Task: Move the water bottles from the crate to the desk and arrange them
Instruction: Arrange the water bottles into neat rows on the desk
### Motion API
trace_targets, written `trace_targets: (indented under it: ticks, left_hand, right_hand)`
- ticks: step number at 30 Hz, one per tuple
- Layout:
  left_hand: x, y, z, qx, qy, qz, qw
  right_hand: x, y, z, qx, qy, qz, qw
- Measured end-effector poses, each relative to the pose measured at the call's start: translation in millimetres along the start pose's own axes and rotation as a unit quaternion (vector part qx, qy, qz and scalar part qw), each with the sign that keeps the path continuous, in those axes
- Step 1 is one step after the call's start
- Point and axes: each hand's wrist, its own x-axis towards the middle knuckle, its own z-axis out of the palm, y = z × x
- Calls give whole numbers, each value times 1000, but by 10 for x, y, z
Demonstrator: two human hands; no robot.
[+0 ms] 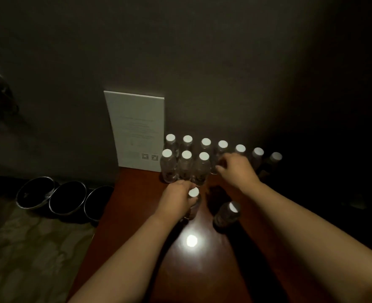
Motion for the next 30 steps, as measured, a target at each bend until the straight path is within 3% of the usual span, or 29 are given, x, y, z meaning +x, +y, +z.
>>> trace_targets:
  ticks: [6,16,30]
  left_hand:
    - [81,122,-2,12,-18,34,999]
    - [68,388,169,10,-30,69,997]
    - [8,494,272,7,-6,37,999]
  right_hand:
    - [-426,210,-78,-54,-103,4,993]
    - [-812,279,-169,-63,-194,-20,979]
    - [-633,279,-87,-86,-145,-14,986]
